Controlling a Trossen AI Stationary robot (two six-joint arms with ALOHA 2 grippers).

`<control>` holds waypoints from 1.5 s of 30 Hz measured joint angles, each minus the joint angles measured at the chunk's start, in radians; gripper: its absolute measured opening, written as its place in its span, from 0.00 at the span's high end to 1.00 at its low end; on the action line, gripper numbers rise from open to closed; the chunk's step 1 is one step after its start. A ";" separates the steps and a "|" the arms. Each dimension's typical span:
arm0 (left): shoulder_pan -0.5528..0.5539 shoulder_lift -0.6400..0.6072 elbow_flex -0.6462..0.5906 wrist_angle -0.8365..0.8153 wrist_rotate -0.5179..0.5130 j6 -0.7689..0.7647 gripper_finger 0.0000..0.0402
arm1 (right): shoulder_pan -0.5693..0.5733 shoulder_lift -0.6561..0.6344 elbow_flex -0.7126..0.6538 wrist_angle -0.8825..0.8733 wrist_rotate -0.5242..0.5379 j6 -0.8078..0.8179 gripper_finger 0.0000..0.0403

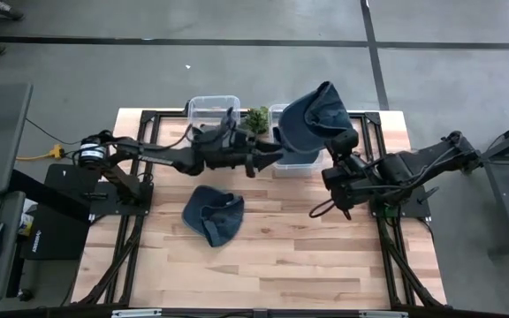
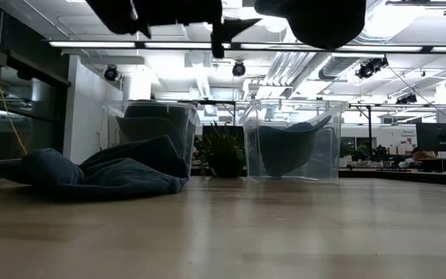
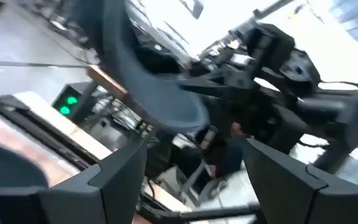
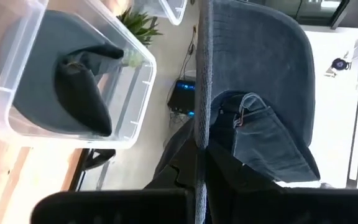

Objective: Pick & Place hat
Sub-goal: Put the top blue cap into the right transparent bin

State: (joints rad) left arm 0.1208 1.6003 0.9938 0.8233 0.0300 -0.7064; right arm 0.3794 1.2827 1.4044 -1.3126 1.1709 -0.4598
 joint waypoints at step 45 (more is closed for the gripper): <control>-0.076 0.007 -0.012 0.116 -0.427 0.030 0.97 | -0.002 0.007 0.000 0.302 -0.186 -0.256 0.99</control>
State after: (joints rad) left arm 0.0448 1.6077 0.9813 0.9394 -0.3975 -0.6761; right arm 0.3775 1.2900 1.4044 -1.0103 0.9847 -0.7158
